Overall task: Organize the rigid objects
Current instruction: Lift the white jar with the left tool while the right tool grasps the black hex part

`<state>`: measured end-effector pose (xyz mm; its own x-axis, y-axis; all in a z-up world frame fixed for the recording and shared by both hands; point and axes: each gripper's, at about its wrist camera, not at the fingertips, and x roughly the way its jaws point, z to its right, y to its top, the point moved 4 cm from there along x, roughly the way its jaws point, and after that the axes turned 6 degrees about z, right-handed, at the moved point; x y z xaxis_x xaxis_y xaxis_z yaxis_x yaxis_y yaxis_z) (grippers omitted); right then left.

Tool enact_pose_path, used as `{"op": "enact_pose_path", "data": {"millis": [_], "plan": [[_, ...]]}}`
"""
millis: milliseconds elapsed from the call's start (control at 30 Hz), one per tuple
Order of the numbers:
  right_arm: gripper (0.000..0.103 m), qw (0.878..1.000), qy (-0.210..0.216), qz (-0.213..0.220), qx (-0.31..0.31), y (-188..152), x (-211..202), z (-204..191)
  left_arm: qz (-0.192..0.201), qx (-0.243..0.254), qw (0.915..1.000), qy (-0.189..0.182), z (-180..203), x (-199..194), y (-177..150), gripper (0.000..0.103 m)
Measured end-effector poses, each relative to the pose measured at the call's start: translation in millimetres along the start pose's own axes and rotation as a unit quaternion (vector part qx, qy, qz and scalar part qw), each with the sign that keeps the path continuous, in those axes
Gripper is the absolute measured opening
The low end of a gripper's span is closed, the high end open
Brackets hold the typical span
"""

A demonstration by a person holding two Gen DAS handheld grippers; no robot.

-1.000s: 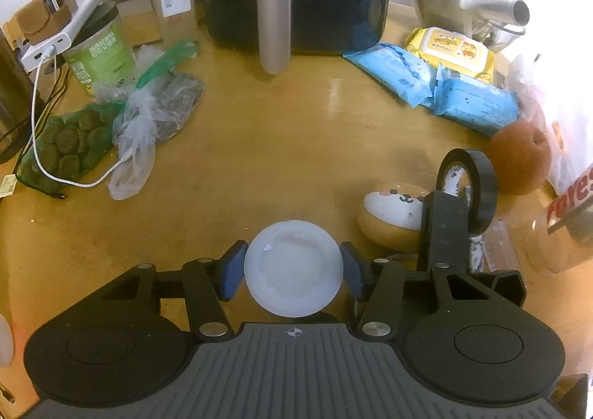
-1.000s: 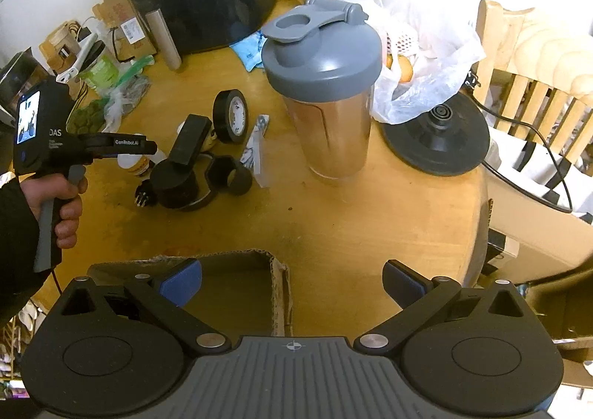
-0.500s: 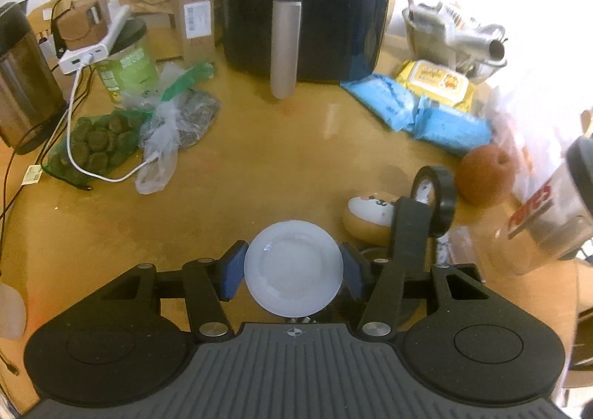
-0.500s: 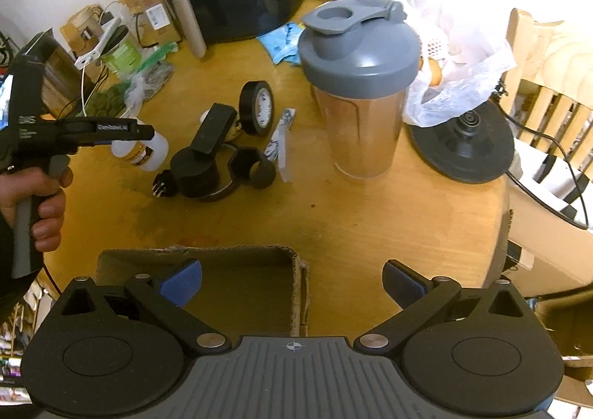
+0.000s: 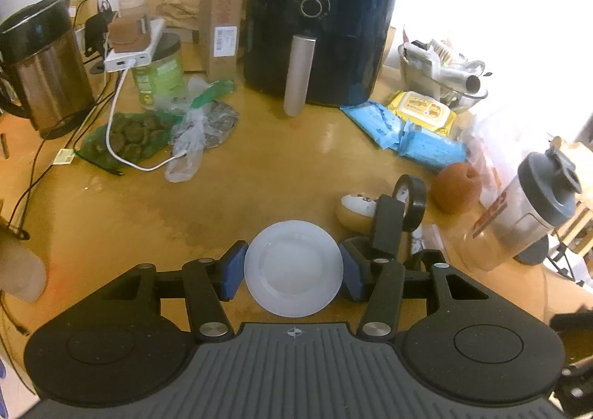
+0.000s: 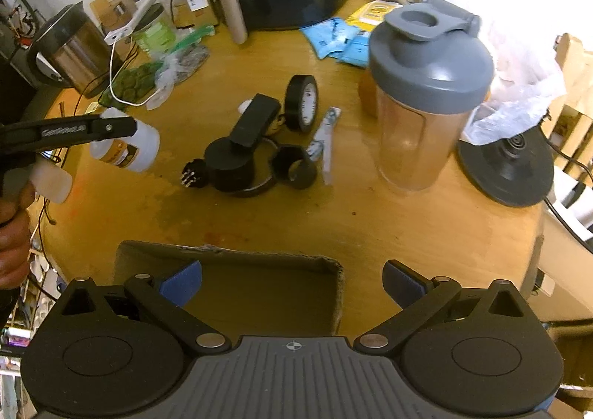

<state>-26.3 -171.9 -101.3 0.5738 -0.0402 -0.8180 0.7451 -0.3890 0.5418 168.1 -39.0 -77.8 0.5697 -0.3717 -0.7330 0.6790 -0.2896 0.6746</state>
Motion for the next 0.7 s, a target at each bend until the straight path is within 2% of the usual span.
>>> {"op": "enact_pose_path", "data": {"millis": [400, 700], "plan": [[0.103, 0.999, -0.005, 0.005, -0.035, 0.8, 14.5, -16.0, 0.021, -0.009, 0.9997, -0.007, -11.2, -46.8, -16.7, 0.052], [0.103, 0.999, -0.018, 0.028, -0.040, 5.9, 29.4, -21.9, 0.033, -0.008, 0.9993, -0.017, -16.4, -73.3, -26.3, 0.052]]}}
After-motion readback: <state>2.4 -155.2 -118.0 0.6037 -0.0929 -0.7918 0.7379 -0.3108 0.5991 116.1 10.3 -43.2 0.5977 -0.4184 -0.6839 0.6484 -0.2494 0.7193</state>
